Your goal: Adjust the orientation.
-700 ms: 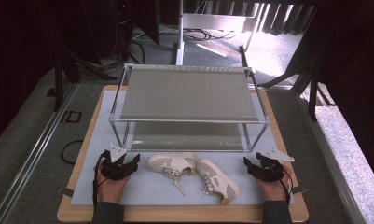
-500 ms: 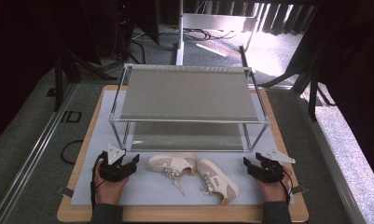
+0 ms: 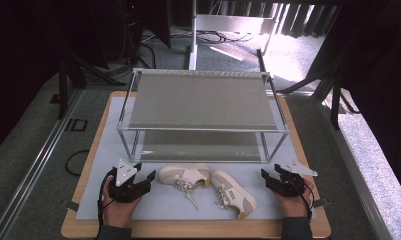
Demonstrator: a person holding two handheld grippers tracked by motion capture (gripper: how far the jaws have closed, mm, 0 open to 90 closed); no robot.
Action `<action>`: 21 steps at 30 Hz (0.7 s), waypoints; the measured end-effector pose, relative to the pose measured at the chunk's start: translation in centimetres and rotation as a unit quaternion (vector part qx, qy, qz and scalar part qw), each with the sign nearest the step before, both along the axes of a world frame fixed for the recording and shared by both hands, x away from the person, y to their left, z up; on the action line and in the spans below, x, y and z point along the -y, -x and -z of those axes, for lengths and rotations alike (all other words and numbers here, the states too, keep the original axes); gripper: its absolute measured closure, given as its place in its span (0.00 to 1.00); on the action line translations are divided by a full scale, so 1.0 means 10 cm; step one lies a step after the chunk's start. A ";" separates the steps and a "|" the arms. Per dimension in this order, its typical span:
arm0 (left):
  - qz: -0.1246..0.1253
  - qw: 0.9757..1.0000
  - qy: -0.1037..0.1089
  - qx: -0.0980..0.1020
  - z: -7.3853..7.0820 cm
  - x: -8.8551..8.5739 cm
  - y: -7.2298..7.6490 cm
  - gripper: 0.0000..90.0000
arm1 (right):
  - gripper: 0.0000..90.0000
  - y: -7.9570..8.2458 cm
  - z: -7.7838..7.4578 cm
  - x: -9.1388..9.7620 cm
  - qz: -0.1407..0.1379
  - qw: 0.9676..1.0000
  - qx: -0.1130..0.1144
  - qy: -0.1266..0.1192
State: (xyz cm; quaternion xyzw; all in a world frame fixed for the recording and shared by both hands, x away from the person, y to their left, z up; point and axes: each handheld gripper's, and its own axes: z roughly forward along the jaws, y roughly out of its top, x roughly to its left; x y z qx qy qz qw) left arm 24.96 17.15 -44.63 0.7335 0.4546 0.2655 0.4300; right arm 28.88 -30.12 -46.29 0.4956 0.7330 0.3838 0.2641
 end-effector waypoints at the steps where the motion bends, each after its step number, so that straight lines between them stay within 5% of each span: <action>1: 0.003 1.000 0.000 0.003 -0.01 0.02 0.02 0.48 | 0.47 0.00 0.00 0.00 0.000 1.000 0.000 0.000; 10: 0.043 0.999 -0.003 0.026 -0.13 0.22 0.18 0.51 | 0.46 0.00 0.01 0.00 0.001 1.000 -0.001 0.003; 21: 0.093 0.995 -0.027 0.015 -0.02 0.50 0.17 0.57 | 0.46 0.00 0.03 -0.01 0.003 1.000 -0.005 0.012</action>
